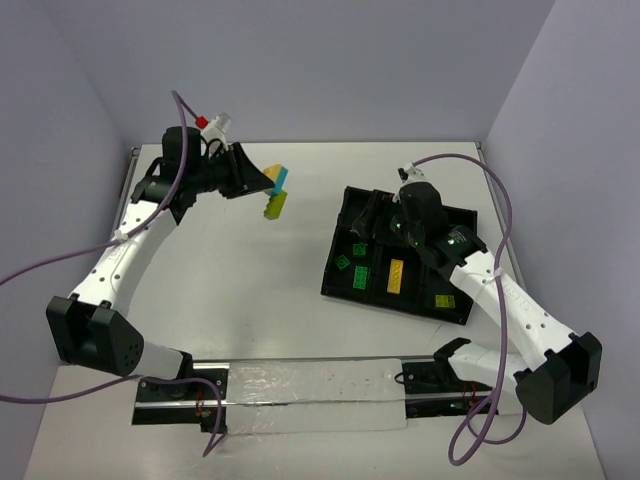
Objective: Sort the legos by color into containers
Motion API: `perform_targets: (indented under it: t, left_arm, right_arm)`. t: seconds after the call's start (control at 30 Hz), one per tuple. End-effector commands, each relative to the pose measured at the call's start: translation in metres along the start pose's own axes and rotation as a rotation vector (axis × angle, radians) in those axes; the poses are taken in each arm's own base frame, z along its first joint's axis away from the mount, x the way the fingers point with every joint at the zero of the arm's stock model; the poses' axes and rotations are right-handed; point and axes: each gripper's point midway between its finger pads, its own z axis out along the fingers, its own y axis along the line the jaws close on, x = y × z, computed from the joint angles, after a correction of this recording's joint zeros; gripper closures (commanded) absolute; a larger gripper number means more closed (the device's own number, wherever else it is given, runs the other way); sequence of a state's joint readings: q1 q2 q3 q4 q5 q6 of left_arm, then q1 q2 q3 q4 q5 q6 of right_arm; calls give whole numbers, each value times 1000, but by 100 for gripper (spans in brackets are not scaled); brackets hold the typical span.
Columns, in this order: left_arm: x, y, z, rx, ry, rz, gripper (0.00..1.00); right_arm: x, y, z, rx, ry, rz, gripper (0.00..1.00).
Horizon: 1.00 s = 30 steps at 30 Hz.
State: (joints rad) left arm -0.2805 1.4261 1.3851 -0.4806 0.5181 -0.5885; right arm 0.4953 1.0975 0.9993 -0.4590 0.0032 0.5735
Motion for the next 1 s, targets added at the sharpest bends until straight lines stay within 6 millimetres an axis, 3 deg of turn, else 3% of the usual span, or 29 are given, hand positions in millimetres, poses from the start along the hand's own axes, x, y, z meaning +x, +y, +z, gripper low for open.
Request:
perform_targets:
  t: [0.0,0.07,0.2,0.33,0.7,0.97]
  left_arm:
    - [1,-66,-9,407,50,-12,100]
    - [12,-65,-6,459,86,-70,100]
    - [8,-73,-6,532,60,-99,100]
    - [7,-75,-5,545,72,-86,100]
    - [7,-85,-13,576,65,-56,100]
    - [8,-86,-17,568,64,-41,100]
  right_arm:
    - [-15,35,-15,-170,-50,-38,28]
    - [-18,47,-21,-244,-66,-52,29]
    - [-24,74,-45,-410,-116,-83,28]
    - [-24,93,-53,-518,-104,-111,28]
    - [-13,142,-40,-663,17,-172,24]
    - [-15,171,-37,-731,11,-188,23]
